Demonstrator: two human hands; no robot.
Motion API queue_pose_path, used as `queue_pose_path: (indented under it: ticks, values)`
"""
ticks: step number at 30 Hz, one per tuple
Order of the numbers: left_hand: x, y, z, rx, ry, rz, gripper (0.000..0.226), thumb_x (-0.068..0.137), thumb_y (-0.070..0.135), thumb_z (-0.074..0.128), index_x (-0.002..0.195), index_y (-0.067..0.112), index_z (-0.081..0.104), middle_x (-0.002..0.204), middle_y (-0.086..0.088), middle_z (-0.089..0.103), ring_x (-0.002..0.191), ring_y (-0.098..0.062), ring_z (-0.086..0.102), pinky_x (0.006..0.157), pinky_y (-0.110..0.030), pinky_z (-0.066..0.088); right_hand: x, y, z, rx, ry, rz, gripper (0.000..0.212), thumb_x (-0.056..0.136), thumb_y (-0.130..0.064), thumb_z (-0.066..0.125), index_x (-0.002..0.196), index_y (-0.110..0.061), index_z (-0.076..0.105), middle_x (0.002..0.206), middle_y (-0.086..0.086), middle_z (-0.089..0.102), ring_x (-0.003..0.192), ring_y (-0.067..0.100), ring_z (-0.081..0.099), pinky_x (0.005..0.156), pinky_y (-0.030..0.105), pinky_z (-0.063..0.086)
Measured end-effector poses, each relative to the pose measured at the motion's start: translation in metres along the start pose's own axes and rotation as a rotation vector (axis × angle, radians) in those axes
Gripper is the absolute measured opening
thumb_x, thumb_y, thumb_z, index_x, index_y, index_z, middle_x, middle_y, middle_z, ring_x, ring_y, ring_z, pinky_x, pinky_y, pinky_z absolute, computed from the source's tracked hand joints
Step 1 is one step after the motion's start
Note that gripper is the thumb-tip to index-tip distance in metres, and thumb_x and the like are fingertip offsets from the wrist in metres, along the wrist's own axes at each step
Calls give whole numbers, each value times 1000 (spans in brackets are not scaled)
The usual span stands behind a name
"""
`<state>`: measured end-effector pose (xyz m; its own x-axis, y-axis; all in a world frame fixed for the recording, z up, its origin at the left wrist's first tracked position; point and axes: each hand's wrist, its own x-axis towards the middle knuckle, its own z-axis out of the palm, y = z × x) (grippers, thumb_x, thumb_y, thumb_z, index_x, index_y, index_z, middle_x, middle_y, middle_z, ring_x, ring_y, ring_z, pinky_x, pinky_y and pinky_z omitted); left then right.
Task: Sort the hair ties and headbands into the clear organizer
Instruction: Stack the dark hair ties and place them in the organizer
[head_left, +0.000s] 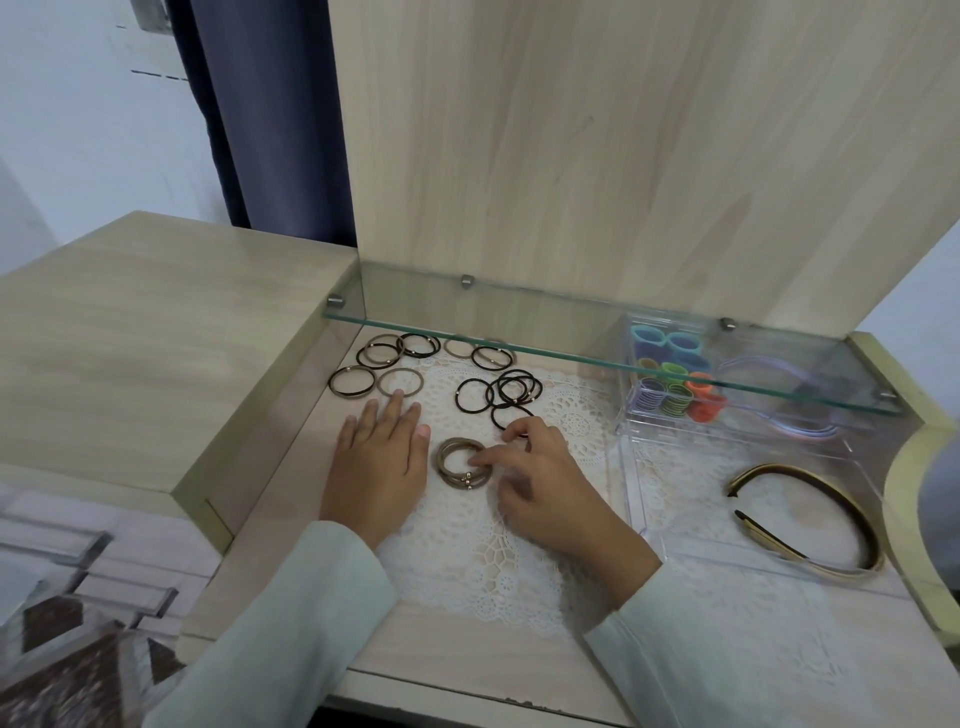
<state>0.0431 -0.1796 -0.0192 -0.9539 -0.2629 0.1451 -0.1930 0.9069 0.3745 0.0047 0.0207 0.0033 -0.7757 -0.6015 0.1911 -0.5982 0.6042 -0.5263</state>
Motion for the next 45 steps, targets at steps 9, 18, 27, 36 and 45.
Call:
queue_pose_path:
  ticks: [9, 18, 27, 36, 45]
  values:
    - [7, -4, -6, -120, -74, -64, 48, 106, 34, 20, 152, 29, 32, 165, 5, 9, 151, -12, 7, 121, -32, 1, 0, -9, 1, -407, 133, -234, 18, 71, -16, 78, 86, -21, 70, 92, 2, 53, 81, 23, 52, 65, 33, 48]
    - [7, -1, -12, -159, -129, -93, 48, 105, 36, 27, 153, 34, 27, 165, 5, 0, 151, -10, 1, 121, -32, -2, -8, -3, 13, -368, 210, -261, 15, 84, -20, 54, 90, -14, 66, 91, -2, 55, 83, 19, 48, 70, 32, 45]
    - [11, 6, -25, -529, -205, -207, 35, 99, 37, 48, 133, 44, 53, 162, 15, 14, 149, -3, 1, 119, -29, -6, 2, 2, 8, 246, 423, 127, 9, 87, -9, 64, 82, -16, 63, 83, -11, 49, 79, 5, 45, 73, 15, 35]
    - [-3, 57, -18, -702, 76, -148, 23, 94, 31, 56, 114, 37, 67, 148, 18, 42, 144, -6, 27, 120, -35, -2, -2, 9, -1, 678, 582, 357, 8, 90, -16, 65, 82, -18, 65, 84, 9, 60, 76, 18, 52, 72, 33, 44]
    - [-1, 91, -8, -1574, -388, -285, 26, 101, 16, 47, 110, 7, 68, 111, -11, 72, 102, -21, 69, 87, -27, 56, -5, 8, -6, 770, 576, 325, 8, 89, -10, 65, 87, -17, 69, 89, 11, 64, 78, 18, 58, 75, 31, 48]
